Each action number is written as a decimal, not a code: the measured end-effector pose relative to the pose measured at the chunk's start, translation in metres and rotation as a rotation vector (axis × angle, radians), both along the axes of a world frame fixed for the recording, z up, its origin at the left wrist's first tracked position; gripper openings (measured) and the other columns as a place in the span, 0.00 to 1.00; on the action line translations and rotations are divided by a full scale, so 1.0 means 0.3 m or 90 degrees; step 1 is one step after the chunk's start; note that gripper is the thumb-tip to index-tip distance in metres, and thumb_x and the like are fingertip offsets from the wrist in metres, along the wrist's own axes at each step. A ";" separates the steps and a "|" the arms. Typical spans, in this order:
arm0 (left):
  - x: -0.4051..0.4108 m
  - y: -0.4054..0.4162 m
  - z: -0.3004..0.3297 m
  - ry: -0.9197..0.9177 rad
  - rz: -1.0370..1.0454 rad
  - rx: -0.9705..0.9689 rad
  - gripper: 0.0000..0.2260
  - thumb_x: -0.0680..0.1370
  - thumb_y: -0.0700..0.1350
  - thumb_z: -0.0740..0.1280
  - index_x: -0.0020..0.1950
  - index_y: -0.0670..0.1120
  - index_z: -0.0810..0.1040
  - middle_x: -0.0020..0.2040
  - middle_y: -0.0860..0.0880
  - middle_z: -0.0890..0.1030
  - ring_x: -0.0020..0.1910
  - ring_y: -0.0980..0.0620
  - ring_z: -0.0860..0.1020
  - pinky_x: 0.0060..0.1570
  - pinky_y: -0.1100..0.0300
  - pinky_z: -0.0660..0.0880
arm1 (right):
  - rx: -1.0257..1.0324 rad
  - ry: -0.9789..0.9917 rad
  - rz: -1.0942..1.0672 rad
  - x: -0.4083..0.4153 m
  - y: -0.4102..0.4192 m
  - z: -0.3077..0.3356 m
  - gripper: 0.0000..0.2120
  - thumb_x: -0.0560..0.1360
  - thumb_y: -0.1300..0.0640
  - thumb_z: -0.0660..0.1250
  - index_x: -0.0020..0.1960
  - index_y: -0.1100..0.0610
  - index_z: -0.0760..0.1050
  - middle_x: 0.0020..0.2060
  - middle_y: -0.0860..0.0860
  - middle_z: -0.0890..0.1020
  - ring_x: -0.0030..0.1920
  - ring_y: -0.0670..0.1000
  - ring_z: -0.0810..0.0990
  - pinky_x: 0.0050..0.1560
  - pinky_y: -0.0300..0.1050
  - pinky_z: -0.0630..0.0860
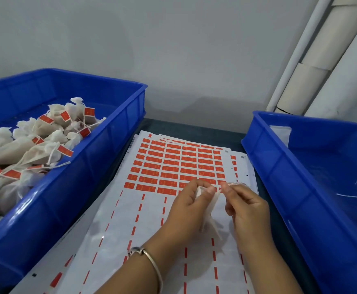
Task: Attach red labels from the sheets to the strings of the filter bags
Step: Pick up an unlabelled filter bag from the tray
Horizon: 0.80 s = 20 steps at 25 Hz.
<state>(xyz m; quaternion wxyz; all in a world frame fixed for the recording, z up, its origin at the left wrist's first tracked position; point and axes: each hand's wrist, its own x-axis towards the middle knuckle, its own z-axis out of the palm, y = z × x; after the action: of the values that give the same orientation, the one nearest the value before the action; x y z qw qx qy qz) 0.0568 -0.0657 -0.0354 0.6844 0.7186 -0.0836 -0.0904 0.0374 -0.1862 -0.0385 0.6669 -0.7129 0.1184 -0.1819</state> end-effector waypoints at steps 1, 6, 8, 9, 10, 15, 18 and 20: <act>-0.001 0.002 0.004 -0.007 -0.007 -0.005 0.11 0.68 0.66 0.61 0.46 0.64 0.74 0.45 0.72 0.75 0.47 0.65 0.75 0.36 0.75 0.69 | 0.012 0.002 0.007 -0.001 0.003 -0.001 0.11 0.61 0.42 0.68 0.41 0.44 0.82 0.36 0.46 0.83 0.33 0.47 0.79 0.35 0.36 0.77; 0.006 0.007 -0.009 -0.025 0.063 0.057 0.06 0.74 0.53 0.68 0.38 0.55 0.78 0.36 0.67 0.77 0.39 0.66 0.76 0.28 0.76 0.69 | 0.044 0.002 0.020 -0.005 0.011 0.002 0.07 0.68 0.46 0.67 0.40 0.45 0.83 0.33 0.50 0.83 0.33 0.48 0.80 0.36 0.37 0.78; 0.010 0.018 -0.010 -0.018 0.081 0.036 0.07 0.74 0.51 0.68 0.36 0.54 0.78 0.36 0.67 0.78 0.39 0.64 0.76 0.29 0.74 0.69 | 0.092 -0.006 0.015 -0.004 0.004 0.007 0.07 0.73 0.53 0.67 0.39 0.48 0.83 0.33 0.51 0.83 0.31 0.48 0.80 0.35 0.36 0.77; 0.011 0.021 -0.010 -0.015 0.078 0.027 0.08 0.75 0.49 0.68 0.35 0.53 0.78 0.35 0.66 0.78 0.39 0.62 0.77 0.31 0.72 0.68 | 0.130 -0.009 0.012 -0.003 -0.002 0.011 0.09 0.74 0.56 0.67 0.38 0.49 0.83 0.34 0.51 0.84 0.31 0.48 0.81 0.35 0.36 0.78; 0.009 0.021 -0.010 -0.013 0.067 0.032 0.08 0.74 0.48 0.68 0.34 0.52 0.77 0.34 0.64 0.78 0.38 0.60 0.77 0.31 0.71 0.69 | 0.170 -0.013 0.008 -0.002 -0.010 0.014 0.11 0.75 0.58 0.66 0.38 0.49 0.83 0.35 0.51 0.84 0.31 0.48 0.81 0.35 0.37 0.78; 0.003 0.016 -0.009 -0.001 -0.031 0.049 0.13 0.74 0.42 0.69 0.29 0.50 0.76 0.30 0.56 0.78 0.35 0.63 0.77 0.29 0.75 0.70 | 0.277 -0.029 -0.013 0.005 -0.014 0.001 0.12 0.74 0.59 0.66 0.35 0.51 0.83 0.33 0.51 0.83 0.31 0.46 0.80 0.34 0.37 0.78; 0.000 0.031 0.007 0.017 -0.095 -0.012 0.14 0.75 0.41 0.68 0.31 0.54 0.81 0.35 0.57 0.81 0.41 0.63 0.78 0.35 0.74 0.72 | 0.302 -0.010 0.026 0.014 0.002 -0.011 0.06 0.68 0.54 0.68 0.41 0.54 0.84 0.39 0.53 0.85 0.38 0.50 0.84 0.38 0.42 0.81; -0.010 0.033 0.012 0.023 -0.139 -0.065 0.11 0.75 0.43 0.68 0.35 0.55 0.83 0.41 0.56 0.83 0.47 0.62 0.79 0.42 0.72 0.73 | 0.278 0.021 0.053 0.016 0.012 -0.018 0.10 0.67 0.51 0.68 0.45 0.54 0.83 0.43 0.52 0.86 0.44 0.51 0.85 0.41 0.44 0.82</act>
<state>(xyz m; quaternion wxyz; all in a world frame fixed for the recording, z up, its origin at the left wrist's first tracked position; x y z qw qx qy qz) 0.0537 -0.0560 -0.0319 0.7077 0.6675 -0.1539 -0.1730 0.0423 -0.1827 -0.0439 0.8102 -0.5587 0.1366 -0.1129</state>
